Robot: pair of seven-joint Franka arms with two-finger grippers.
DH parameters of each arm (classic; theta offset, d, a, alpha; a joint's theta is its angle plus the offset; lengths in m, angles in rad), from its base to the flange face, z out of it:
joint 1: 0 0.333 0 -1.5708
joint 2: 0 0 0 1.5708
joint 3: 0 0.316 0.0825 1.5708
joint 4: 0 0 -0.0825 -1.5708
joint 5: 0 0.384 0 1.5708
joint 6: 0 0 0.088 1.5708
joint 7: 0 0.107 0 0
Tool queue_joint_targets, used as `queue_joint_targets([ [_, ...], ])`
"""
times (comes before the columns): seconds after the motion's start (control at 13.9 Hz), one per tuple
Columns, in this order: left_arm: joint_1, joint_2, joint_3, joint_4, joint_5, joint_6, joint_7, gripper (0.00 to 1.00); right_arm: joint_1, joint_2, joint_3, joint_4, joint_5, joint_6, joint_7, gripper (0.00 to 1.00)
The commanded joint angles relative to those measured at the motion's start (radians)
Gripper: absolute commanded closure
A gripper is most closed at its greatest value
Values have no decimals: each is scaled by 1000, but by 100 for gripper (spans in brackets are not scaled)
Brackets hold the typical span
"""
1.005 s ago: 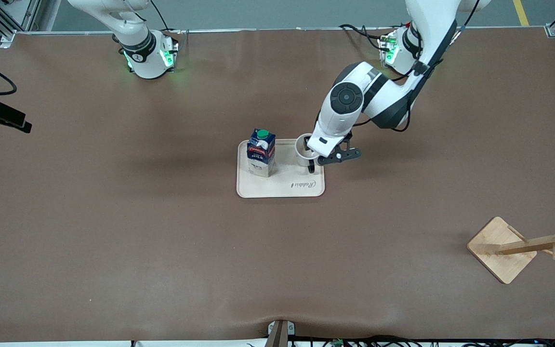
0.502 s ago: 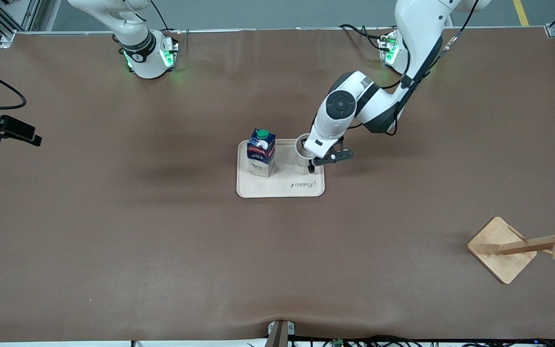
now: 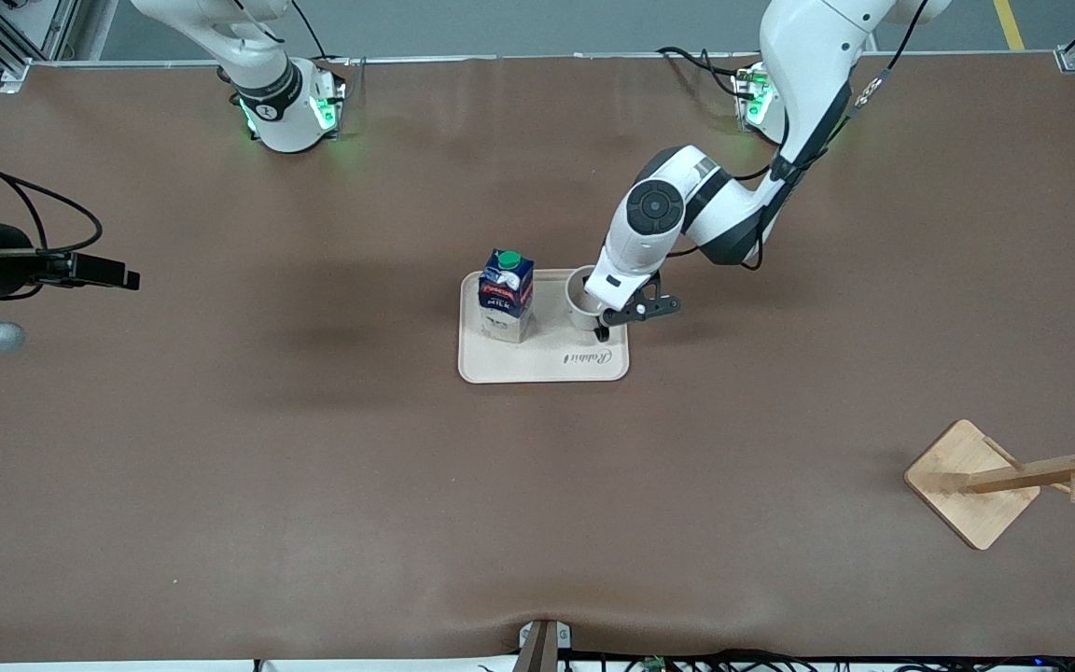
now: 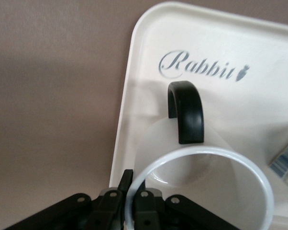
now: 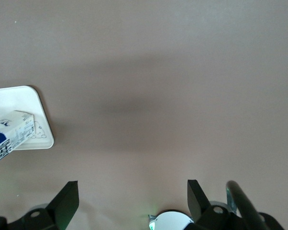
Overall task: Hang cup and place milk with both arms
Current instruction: 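Grasp the white mug rim with the left gripper, then lift the mug with the left gripper while the right gripper reaches the milk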
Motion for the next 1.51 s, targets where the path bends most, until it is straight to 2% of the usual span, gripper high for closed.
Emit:
queue_joint_targets([
  [0.0,7,-72,3,17,21,-12,-16,100,-7,-9,5,-9,32,-14,43,0],
  [0.14,40,-112,6,56,21,-52,-10,100,-1,-10,8,-26,42,-16,171,0],
  [0.29,53,-143,11,112,21,-128,9,100,39,-13,10,-32,87,-8,257,0],
  [0.5,138,-186,18,182,24,-220,114,100,128,-13,10,-30,112,15,310,0],
  [0.65,201,-202,17,254,24,-332,203,100,183,-13,10,-34,112,33,333,0],
  [0.79,246,-202,20,335,24,-453,288,100,281,-13,10,-61,112,102,459,0],
  [0.93,300,-206,20,385,24,-544,366,100,416,-10,10,-101,112,232,642,0],
  [1.15,387,-246,20,391,24,-587,498,100,611,67,6,-109,77,395,885,0],
  [1.29,453,-267,20,393,22,-593,597,100,689,117,8,-109,10,432,981,0],
  [1.44,508,-290,20,394,22,-618,669,100,738,163,6,-113,-21,447,1032,0],
])
